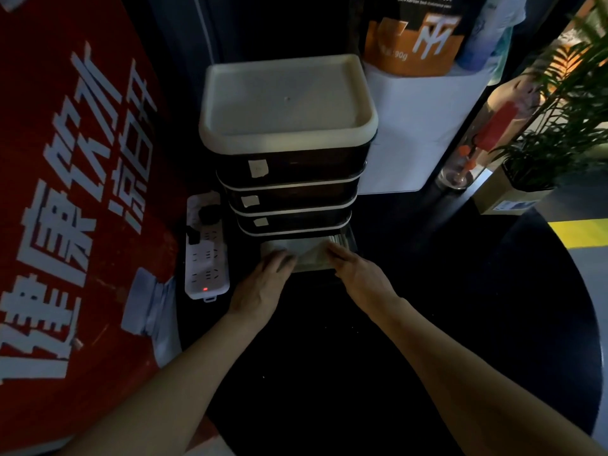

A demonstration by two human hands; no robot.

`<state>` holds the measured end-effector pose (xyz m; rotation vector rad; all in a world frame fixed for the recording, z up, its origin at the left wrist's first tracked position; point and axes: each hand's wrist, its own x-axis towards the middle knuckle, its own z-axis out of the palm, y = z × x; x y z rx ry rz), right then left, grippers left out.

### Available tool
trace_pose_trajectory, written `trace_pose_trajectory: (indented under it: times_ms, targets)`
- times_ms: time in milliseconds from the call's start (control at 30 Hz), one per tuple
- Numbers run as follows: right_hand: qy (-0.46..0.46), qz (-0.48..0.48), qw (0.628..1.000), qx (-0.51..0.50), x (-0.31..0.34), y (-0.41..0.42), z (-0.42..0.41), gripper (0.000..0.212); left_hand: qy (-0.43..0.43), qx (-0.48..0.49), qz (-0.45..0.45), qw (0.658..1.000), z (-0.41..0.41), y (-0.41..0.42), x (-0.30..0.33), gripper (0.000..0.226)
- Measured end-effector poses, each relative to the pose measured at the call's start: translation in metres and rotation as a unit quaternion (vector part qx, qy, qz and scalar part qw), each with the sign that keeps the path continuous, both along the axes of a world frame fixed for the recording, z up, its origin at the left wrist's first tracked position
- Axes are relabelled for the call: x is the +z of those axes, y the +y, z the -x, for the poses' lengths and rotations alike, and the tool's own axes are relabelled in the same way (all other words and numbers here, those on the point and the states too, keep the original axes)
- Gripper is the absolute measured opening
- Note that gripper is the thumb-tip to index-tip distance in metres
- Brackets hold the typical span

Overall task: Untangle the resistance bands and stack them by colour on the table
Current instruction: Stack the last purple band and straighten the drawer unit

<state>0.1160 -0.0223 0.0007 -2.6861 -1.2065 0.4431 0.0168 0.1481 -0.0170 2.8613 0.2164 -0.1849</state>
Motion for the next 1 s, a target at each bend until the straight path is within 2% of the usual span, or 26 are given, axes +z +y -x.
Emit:
trace_pose_trajectory:
  times_ms: [200, 333, 567, 700, 900, 1000]
  targets:
    - [-0.012, 0.017, 1.000, 0.005, 0.001, 0.003, -0.007, 0.054, 0.025, -0.018, -0.026, 0.999, -0.009, 0.003, 0.003, 0.063]
    - [-0.022, 0.031, 0.999, 0.010, -0.001, 0.012, -0.012, 0.054, 0.035, 0.010, 0.073, 0.997, -0.019, 0.015, 0.011, 0.052]
    - [-0.031, 0.028, 0.999, 0.008, -0.003, 0.018, -0.022, 0.053, 0.053, 0.037, 0.109, 0.992, -0.023, 0.018, 0.015, 0.046]
    - [-0.038, 0.020, 0.999, 0.014, -0.003, 0.016, -0.021, 0.052, 0.067, 0.044, 0.070, 0.994, -0.026, 0.020, 0.017, 0.047]
    - [-0.033, -0.042, 0.999, -0.004, -0.015, 0.013, -0.025, 0.046, 0.002, 0.015, 0.054, 0.998, -0.026, 0.020, 0.011, 0.038]
    - [-0.028, -0.060, 0.998, -0.009, -0.018, 0.014, -0.025, 0.043, 0.013, 0.044, 0.019, 0.999, -0.025, 0.019, 0.016, 0.048]
